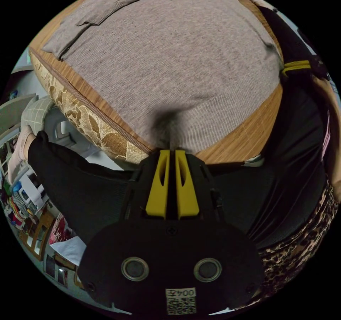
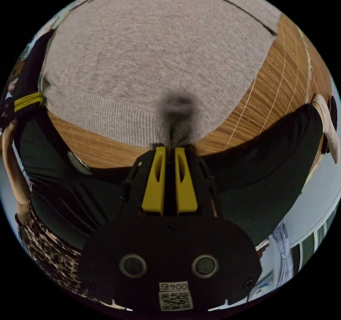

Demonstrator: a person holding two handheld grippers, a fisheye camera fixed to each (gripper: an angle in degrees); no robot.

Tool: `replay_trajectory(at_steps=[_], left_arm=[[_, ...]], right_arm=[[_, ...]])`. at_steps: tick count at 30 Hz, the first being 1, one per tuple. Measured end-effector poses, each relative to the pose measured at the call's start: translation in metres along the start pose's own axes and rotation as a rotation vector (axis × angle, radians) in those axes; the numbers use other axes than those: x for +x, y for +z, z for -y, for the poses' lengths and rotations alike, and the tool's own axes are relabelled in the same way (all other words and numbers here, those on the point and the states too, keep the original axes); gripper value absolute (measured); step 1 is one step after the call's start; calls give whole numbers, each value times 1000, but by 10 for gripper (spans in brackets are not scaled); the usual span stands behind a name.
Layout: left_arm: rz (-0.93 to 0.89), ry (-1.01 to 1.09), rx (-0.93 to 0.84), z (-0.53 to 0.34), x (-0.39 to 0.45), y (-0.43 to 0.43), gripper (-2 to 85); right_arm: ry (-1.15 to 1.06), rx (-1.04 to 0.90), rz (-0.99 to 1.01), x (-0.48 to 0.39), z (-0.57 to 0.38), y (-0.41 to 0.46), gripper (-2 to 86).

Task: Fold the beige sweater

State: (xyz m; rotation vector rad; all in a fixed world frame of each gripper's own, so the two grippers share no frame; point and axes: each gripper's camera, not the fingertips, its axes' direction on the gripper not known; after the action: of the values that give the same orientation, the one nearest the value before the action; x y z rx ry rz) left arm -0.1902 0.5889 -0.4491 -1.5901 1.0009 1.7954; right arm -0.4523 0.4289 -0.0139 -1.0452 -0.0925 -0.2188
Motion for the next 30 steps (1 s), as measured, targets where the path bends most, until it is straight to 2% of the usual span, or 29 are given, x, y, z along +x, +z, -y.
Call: replay_trajectory(at_steps=[7, 14, 23, 30], left_arm=[[-2, -46, 173, -60, -33, -18, 26], [-213, -98, 527, -149, -93, -49, 23], [-339, -96, 789, -241, -152, -56, 20], [-412, -81, 822, -286, -185, -49, 20]], right_arm=[[31, 356, 132, -9, -81, -20, 50], [47, 716, 267, -18, -181, -34, 49], [-20, 847, 141, -58, -282, -40, 49], [-53, 830, 141, -86, -344, -40, 49]])
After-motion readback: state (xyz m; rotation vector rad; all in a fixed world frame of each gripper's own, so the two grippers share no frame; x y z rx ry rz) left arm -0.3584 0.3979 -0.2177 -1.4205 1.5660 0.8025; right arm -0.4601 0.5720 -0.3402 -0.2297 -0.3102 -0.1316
